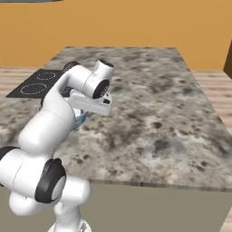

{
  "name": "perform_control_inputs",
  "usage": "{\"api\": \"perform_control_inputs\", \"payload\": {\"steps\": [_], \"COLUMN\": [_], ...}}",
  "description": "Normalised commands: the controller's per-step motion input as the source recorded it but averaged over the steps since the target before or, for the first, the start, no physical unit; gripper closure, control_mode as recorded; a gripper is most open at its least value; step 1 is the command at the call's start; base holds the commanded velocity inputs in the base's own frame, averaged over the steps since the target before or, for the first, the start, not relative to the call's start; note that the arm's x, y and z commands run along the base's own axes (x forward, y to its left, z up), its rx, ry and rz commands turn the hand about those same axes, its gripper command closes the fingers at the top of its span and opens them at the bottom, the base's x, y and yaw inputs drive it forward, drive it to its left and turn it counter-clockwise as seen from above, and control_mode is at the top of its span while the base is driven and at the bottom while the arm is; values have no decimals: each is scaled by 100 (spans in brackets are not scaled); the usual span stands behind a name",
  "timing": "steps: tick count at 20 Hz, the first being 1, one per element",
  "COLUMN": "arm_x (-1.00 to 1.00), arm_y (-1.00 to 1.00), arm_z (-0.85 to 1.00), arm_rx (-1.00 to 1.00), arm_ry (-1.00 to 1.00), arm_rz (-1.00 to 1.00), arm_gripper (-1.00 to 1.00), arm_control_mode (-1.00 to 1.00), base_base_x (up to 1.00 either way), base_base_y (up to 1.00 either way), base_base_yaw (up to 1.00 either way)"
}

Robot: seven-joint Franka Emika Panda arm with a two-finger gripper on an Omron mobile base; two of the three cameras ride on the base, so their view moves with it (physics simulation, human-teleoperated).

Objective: Pick the cup and bowl from the counter and place them on the counter next to the sink.

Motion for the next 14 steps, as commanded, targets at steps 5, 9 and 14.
{"api": "perform_control_inputs", "payload": {"steps": [5, 9, 14], "arm_x": [0, 0, 0], "arm_y": [0, 0, 0], "arm_z": [0, 0, 0], "arm_rx": [0, 0, 0], "arm_ry": [0, 0, 0], "arm_rz": [0, 0, 0], "arm_gripper": [100, 100, 100], "arm_control_mode": [100, 100, 100], "base_base_x": [-90, -33, 56], "base_base_y": [21, 22, 16], "base_base_yaw": [6, 13, 42]}}
